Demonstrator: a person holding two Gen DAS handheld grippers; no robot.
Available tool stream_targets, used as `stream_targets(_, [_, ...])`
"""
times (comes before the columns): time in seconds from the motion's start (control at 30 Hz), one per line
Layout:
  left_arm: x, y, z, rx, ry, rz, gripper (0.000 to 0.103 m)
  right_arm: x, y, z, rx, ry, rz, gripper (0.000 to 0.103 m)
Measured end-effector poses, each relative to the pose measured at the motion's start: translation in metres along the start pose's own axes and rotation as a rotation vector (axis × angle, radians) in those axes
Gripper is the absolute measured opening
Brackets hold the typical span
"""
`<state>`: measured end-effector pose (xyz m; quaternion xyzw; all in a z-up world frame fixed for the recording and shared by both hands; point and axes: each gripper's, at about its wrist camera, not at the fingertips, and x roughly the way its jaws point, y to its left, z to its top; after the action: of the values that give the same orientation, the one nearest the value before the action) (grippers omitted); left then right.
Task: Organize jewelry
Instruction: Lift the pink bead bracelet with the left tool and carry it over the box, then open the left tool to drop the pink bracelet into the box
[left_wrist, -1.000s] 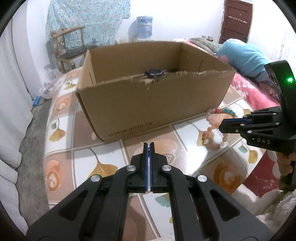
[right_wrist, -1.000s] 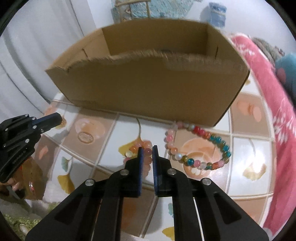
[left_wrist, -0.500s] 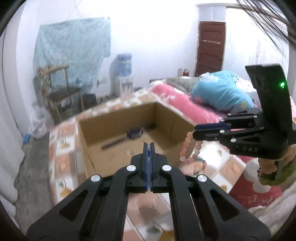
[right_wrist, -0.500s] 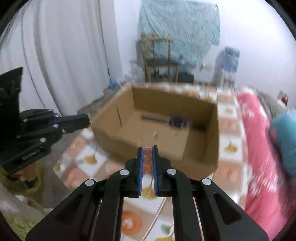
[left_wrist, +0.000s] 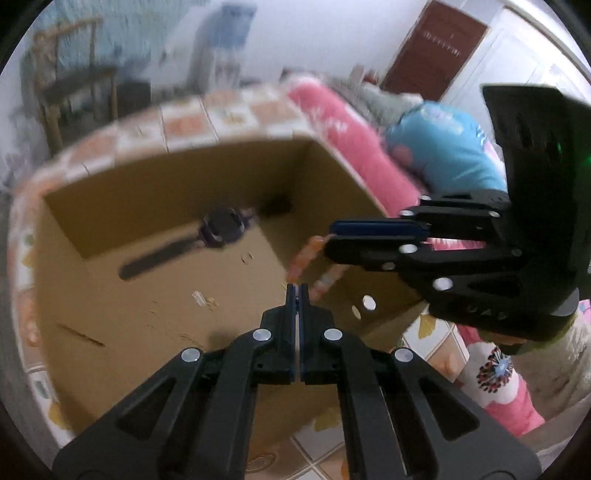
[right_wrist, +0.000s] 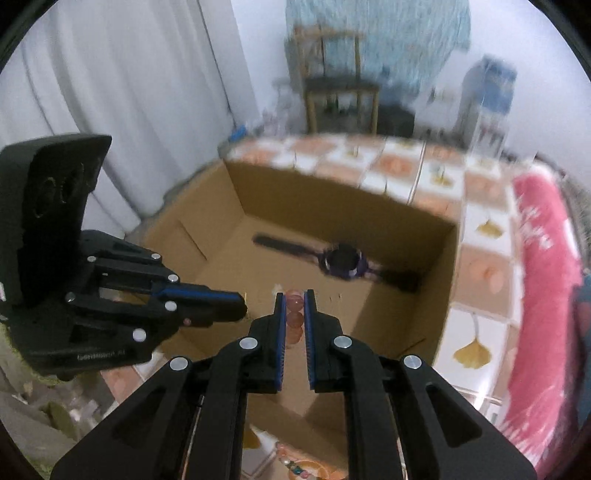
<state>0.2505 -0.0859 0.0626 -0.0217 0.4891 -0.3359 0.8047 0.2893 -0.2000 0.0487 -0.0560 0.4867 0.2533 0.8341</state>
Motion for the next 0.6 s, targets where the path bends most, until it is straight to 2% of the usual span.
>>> stream_targets(0.07, [0.019, 0.004, 0.005, -0.015, 0.07, -0.003, 0.001, 0.02, -0.007, 0.003, -0.002, 0.074, 0.001, 0.01])
stream_targets(0.17, [0.035, 0.004, 0.009, -0.015, 0.132, -0.005, 0.001, 0.04, -0.015, 0.006, -0.004, 0.15, 0.005, 0.01])
stream_targets(0.3, [0.05, 0.005, 0.013, -0.022, 0.2, -0.015, 0.001, 0.055, -0.016, 0.005, -0.043, 0.219, -0.01, 0.01])
stream_targets(0.43, [0.062, 0.006, 0.014, -0.03, 0.246, -0.019, 0.001, 0.064, -0.015, 0.003, -0.084, 0.258, -0.067, 0.01])
stream_targets(0.6, [0.066, 0.015, 0.009, -0.042, 0.279, 0.002, 0.001, 0.06, -0.017, 0.002, -0.106, 0.253, -0.116, 0.01])
